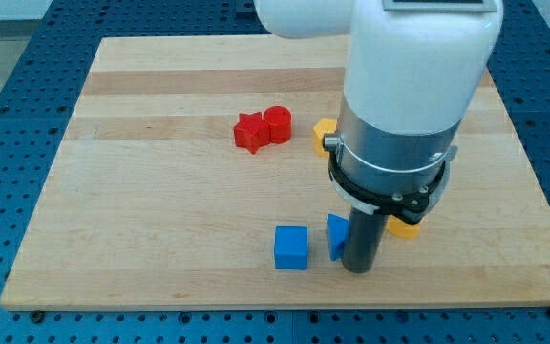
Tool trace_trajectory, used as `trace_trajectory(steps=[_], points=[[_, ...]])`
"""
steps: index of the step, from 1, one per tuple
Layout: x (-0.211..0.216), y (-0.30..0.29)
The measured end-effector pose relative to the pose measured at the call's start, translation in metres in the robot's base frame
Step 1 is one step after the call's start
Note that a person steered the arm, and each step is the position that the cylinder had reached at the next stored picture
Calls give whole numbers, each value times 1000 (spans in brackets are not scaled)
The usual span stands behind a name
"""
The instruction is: Move the heart diagonally to the hexagon
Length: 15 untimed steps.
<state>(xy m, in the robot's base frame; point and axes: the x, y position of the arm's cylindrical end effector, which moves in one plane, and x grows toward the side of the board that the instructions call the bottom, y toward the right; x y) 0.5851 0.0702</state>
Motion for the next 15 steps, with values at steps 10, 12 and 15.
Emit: trace_trajectory(steps=[10,12,15], points=[[-38,87],[6,66],[32,6]])
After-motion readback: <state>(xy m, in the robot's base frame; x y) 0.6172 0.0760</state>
